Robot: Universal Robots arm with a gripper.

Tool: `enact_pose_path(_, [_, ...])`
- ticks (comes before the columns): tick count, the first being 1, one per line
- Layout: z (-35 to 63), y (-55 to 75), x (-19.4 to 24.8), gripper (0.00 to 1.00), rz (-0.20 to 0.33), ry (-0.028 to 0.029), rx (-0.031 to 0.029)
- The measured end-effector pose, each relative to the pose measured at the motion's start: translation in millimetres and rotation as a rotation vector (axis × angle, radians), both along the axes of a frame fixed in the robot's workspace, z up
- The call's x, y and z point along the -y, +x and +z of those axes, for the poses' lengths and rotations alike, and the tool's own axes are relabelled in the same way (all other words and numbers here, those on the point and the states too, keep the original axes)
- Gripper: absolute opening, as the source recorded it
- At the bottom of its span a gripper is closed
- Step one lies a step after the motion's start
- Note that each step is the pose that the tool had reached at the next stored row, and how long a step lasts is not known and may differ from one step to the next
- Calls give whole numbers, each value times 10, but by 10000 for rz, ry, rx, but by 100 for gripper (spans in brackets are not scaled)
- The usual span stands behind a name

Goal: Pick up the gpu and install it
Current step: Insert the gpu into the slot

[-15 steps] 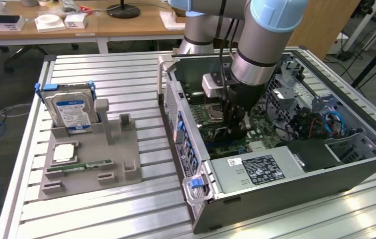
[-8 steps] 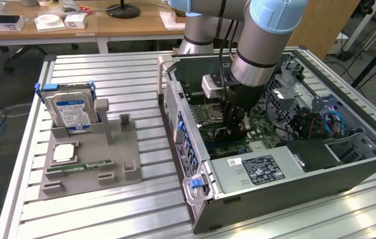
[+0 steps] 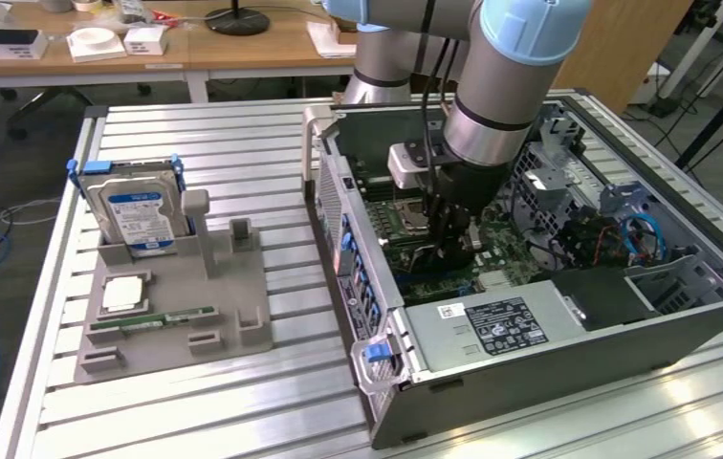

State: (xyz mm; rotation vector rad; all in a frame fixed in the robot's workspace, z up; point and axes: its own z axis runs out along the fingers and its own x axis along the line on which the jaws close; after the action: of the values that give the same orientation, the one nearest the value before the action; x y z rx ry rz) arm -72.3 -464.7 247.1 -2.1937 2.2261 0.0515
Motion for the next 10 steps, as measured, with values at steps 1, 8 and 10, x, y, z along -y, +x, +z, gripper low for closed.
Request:
enact_pose_path(1, [0,0,0,26,1,0,0])
enact_pose_path(8, [-24,0,0,26,0,-4,1])
enact_pose_path(10, [-30,0,1,26,2,-6,2])
